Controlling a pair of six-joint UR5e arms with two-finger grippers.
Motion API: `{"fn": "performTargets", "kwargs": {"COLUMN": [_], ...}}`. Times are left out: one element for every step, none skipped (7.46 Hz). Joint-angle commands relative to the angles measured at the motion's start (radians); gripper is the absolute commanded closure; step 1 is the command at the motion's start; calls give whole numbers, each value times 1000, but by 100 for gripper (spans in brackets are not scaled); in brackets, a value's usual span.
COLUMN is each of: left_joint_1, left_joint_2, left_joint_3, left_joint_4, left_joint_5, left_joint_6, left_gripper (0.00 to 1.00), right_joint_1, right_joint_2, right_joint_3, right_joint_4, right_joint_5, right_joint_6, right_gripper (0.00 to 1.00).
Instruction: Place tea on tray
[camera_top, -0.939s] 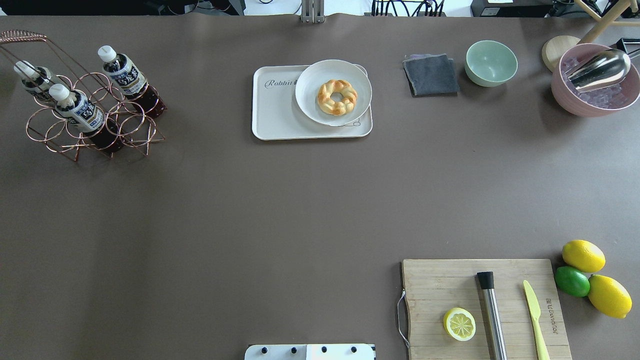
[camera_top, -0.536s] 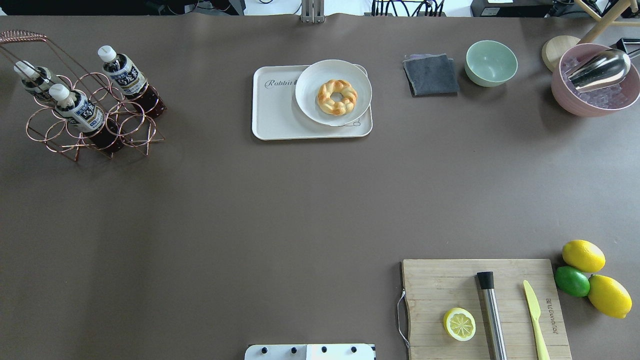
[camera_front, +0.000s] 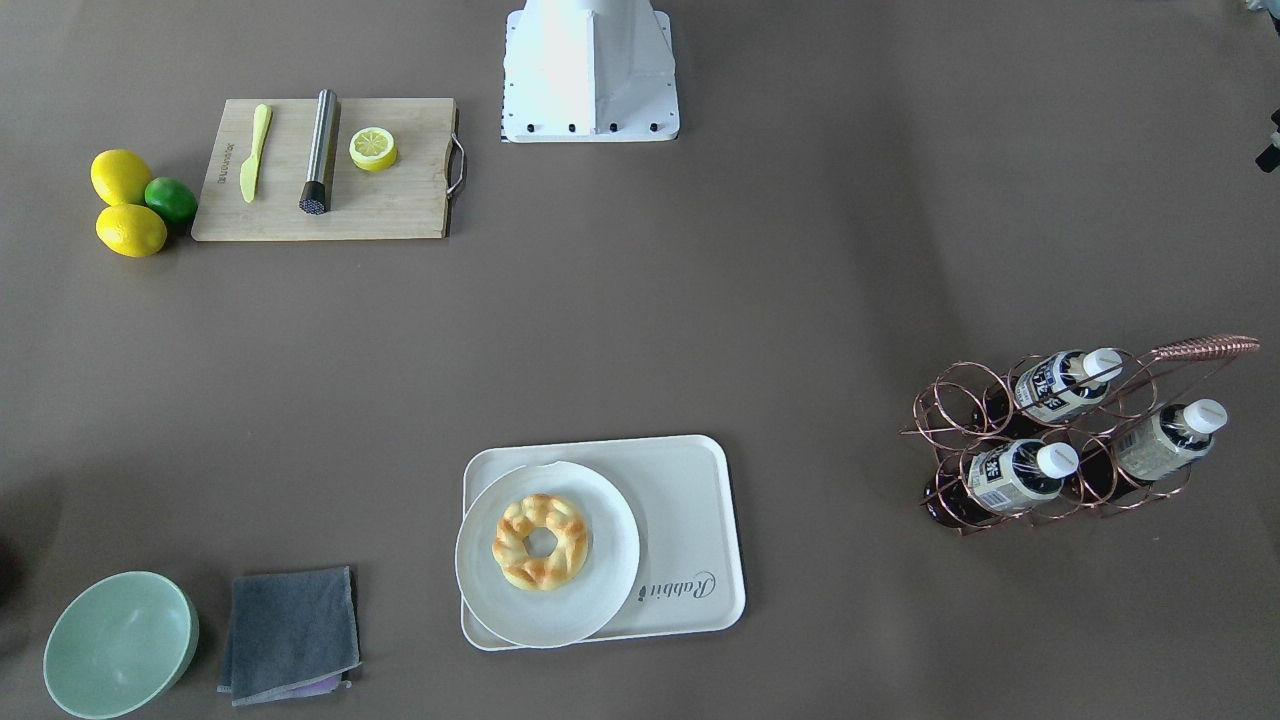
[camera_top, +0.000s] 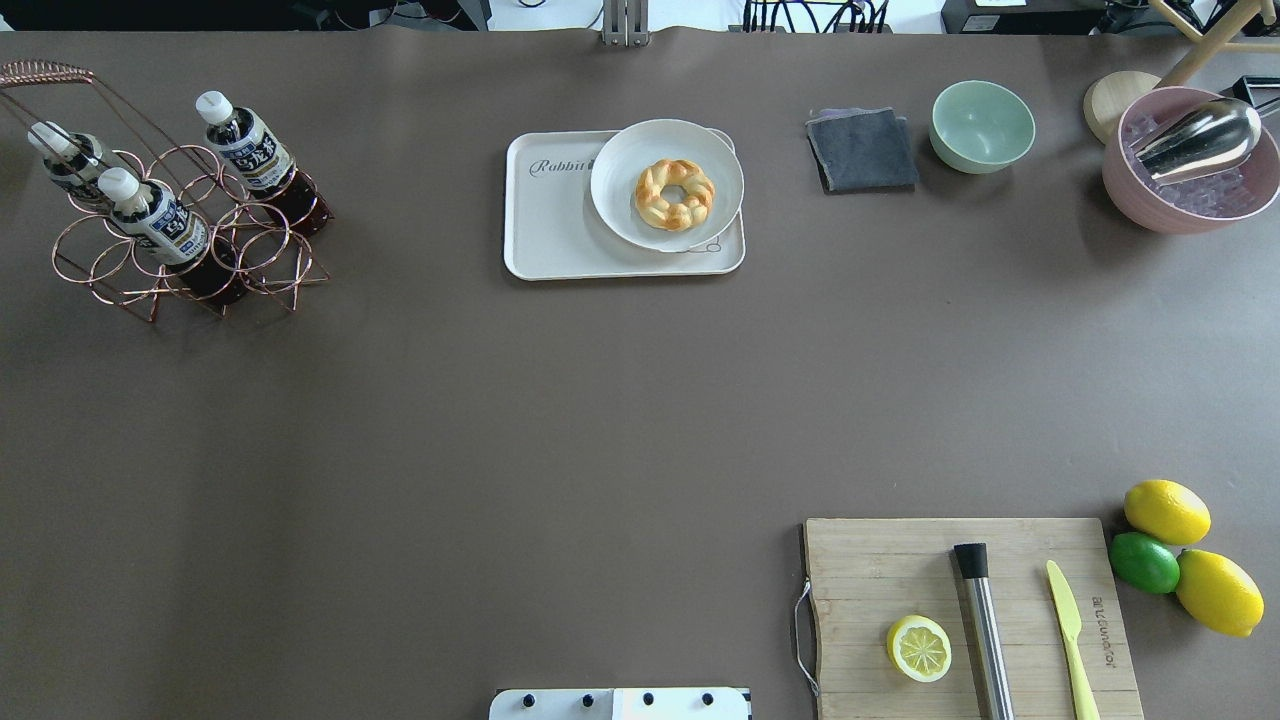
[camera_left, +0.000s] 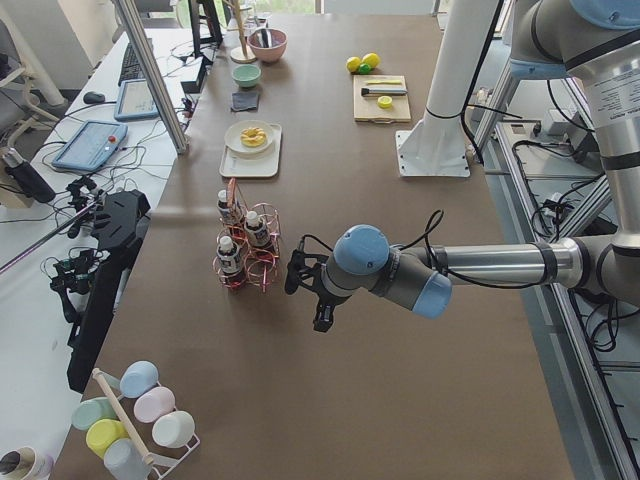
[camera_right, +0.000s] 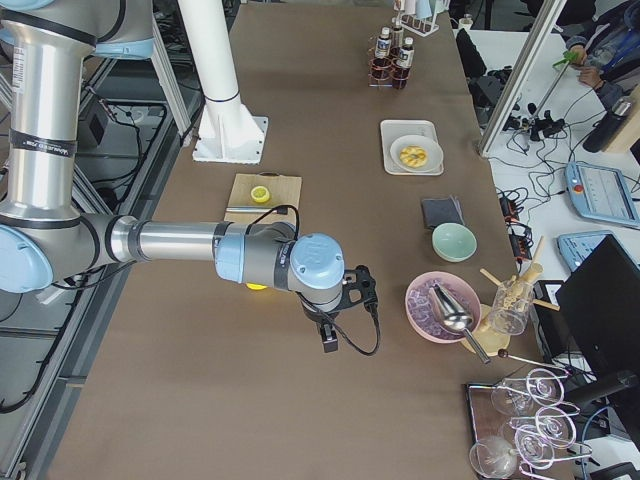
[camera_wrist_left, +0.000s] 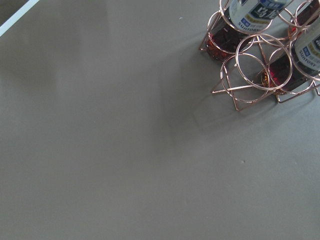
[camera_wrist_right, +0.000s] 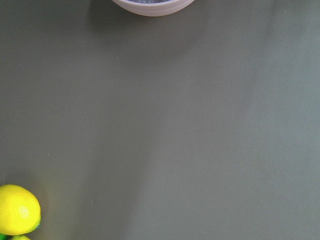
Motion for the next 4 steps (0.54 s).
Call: {"fn": "performTargets", "kwargs": {"left_joint_1": [3, 25, 44, 105], "left_joint_2": [-54, -103, -152, -213], "left_joint_3": [-97, -98, -101, -101], "left_joint_4": [-6, -4, -6, -7], "left_joint_5": [34, 34, 39, 119], "left_joint_6": [-155, -192, -241, -331], "left_gripper": [3, 3, 3, 3], "right_joint_1": [0, 0, -1, -1], "right_joint_2": [-2, -4, -4, -4], "right_joint_3": [4, 3, 1, -1], "right_joint_4": [0, 0, 0, 0], "right_joint_5": [2, 2, 5, 10], "right_joint_6": [-1, -2, -2, -2], "right_gripper": [0, 0, 0, 0]}}
